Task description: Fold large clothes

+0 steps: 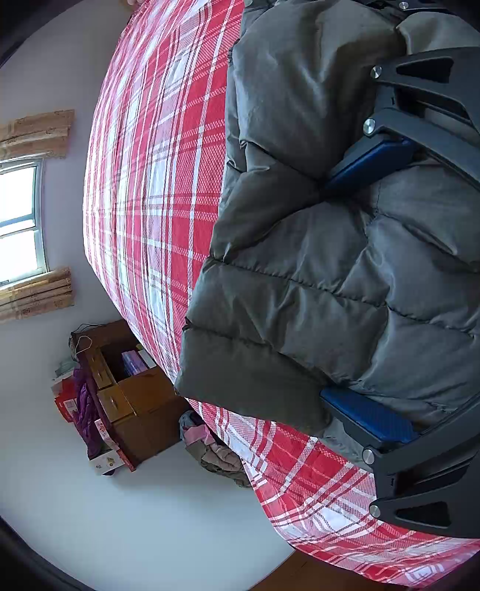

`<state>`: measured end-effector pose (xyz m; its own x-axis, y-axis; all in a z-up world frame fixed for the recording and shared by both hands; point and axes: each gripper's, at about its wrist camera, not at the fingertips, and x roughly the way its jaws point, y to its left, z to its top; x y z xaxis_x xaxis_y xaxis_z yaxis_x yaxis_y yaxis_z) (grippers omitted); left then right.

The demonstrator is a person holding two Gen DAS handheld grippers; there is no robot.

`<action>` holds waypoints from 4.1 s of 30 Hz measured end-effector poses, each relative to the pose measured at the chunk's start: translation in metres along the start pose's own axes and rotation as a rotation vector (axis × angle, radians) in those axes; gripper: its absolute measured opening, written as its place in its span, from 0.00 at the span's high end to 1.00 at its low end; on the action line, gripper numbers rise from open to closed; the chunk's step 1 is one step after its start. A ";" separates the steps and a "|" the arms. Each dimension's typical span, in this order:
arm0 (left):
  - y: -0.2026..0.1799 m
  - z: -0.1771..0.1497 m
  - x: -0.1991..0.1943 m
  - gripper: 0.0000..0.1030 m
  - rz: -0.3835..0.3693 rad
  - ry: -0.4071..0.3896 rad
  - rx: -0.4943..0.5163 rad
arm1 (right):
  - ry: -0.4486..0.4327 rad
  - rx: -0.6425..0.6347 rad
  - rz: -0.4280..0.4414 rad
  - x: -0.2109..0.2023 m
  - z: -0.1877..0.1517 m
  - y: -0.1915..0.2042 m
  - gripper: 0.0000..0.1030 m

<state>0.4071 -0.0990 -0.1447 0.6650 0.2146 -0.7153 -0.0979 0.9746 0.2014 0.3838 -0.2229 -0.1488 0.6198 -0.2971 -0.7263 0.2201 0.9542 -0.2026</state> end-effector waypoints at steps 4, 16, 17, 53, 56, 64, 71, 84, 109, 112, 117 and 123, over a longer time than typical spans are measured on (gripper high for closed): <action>0.000 0.000 0.000 0.01 0.001 0.000 0.001 | 0.000 0.001 0.000 0.000 0.000 0.000 0.73; 0.024 0.023 -0.027 0.01 -0.157 0.143 0.025 | 0.020 -0.013 0.039 -0.007 0.004 -0.006 0.68; 0.036 0.024 -0.049 0.01 -0.182 0.097 0.013 | 0.021 -0.012 0.051 -0.012 0.005 -0.009 0.60; 0.151 -0.087 -0.104 0.01 -0.120 -0.075 -0.138 | -0.099 -0.109 0.033 -0.087 -0.056 0.024 0.30; 0.156 -0.103 -0.091 0.01 -0.191 -0.008 -0.176 | -0.182 -0.046 0.068 -0.132 -0.077 0.006 0.11; 0.150 -0.124 -0.072 0.01 -0.244 0.015 -0.211 | -0.149 -0.138 0.004 -0.117 -0.112 0.020 0.13; 0.158 -0.122 -0.071 0.01 -0.271 0.010 -0.247 | -0.086 -0.142 0.068 -0.121 -0.108 0.008 0.21; 0.157 -0.118 -0.059 0.01 -0.312 0.029 -0.277 | -0.063 -0.049 0.023 -0.066 0.019 0.011 0.23; 0.139 -0.112 -0.086 0.90 -0.571 -0.015 -0.196 | -0.114 -0.182 0.040 -0.116 -0.117 -0.012 0.11; 0.145 -0.109 -0.102 0.91 -0.574 -0.053 -0.188 | -0.095 -0.151 0.050 -0.112 -0.115 -0.013 0.10; 0.162 -0.108 -0.120 0.92 -0.600 -0.096 -0.206 | -0.077 -0.189 0.034 -0.114 -0.113 -0.006 0.15; 0.188 -0.112 -0.154 0.92 -0.615 -0.147 -0.220 | -0.081 -0.201 0.022 -0.128 -0.125 0.010 0.23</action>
<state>0.2037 0.0587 -0.0714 0.7402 -0.3805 -0.5544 0.1935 0.9102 -0.3663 0.2127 -0.1712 -0.1399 0.6832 -0.2698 -0.6785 0.0563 0.9459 -0.3195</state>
